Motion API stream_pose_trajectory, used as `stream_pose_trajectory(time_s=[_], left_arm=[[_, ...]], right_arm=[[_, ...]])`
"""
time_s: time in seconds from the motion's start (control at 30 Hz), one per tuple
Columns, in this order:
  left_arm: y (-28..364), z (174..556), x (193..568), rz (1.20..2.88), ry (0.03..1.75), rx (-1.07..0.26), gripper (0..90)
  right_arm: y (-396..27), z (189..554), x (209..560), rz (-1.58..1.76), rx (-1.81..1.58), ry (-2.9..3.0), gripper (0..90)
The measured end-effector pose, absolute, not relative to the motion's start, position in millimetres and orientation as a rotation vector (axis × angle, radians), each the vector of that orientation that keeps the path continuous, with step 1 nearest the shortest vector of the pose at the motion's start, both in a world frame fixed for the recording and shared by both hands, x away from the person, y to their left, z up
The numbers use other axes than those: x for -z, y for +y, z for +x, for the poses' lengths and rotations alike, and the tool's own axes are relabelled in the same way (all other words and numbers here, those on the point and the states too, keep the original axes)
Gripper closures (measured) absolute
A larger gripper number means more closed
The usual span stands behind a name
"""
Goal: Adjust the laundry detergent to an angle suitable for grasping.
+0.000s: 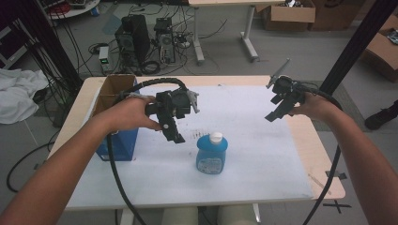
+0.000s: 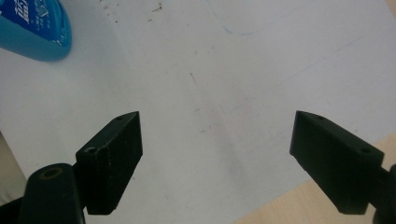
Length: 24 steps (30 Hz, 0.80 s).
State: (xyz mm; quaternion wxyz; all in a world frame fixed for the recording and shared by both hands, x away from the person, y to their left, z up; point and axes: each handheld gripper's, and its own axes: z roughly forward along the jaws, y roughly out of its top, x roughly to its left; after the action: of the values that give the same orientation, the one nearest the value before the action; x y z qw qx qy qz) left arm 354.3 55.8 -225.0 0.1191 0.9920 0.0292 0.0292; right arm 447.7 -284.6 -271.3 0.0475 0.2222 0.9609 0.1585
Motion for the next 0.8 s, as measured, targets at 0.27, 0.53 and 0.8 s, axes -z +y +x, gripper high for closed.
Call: stream_pose_trajectory(time_s=[0.27, 0.53, 0.8], left_arm=[[55.8, 354.9, 224.9, 2.902, 0.09, -0.088, 19.1], [54.7, 354.3, 224.8, 2.905, 0.09, -0.093, 19.1], [56.2, 354.9, 224.8, 2.904, 0.095, -0.098, 19.1]], right_arm=[[-284.2, 444.6, 269.9, 0.674, -0.488, 2.928, 17.0], [-284.6, 440.1, 266.6, 0.665, -0.498, 2.926, 16.8], [-281.0, 433.1, 263.6, 0.627, -0.512, 2.935, 16.6]])
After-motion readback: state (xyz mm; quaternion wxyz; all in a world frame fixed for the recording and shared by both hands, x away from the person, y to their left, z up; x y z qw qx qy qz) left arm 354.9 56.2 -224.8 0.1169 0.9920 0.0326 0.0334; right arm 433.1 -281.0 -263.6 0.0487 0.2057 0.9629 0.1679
